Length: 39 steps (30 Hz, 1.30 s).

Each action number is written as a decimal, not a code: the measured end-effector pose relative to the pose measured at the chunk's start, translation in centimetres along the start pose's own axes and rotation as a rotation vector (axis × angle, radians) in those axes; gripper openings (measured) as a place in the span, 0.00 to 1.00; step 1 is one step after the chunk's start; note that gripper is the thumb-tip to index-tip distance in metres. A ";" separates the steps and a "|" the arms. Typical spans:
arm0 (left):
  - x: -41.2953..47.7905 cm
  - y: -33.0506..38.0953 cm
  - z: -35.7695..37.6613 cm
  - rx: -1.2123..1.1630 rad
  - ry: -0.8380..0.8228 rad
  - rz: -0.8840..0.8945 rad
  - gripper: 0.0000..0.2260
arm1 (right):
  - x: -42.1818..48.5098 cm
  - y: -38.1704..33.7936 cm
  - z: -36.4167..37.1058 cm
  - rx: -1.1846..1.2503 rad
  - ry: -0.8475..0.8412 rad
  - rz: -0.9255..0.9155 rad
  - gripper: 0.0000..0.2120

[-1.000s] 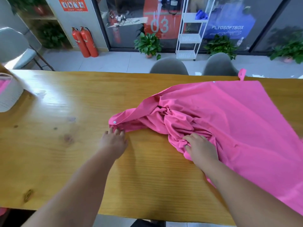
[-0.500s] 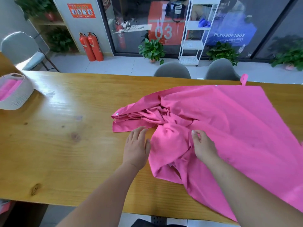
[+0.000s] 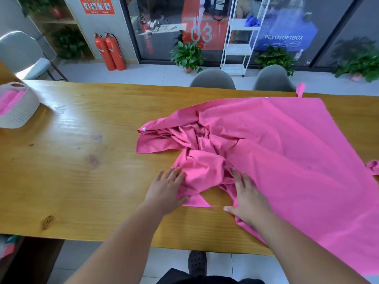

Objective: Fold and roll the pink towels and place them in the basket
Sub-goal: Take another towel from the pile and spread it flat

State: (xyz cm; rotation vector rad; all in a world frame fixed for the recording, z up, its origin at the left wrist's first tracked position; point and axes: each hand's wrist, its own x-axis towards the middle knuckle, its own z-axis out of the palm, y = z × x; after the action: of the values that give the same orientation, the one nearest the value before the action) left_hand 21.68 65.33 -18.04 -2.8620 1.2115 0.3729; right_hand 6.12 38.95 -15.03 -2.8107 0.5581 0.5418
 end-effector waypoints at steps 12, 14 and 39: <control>-8.8 -8.1 -2.7 0.311 -0.100 -0.273 0.46 | -2.8 0.3 1.8 -0.232 0.134 -0.023 0.43; -10.2 -4.3 -1.5 0.274 0.041 -0.114 0.46 | -3.6 -0.9 2.8 -0.267 0.157 -0.124 0.32; -21.6 6.7 2.6 0.066 -0.027 -0.120 0.22 | -13.6 -2.0 5.6 -0.084 0.002 -0.023 0.44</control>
State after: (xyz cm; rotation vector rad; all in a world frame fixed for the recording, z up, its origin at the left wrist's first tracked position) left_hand 1.81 76.15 -15.25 -2.8460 1.0211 0.3592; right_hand -6.53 46.76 -14.40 -2.8932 0.5144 0.5710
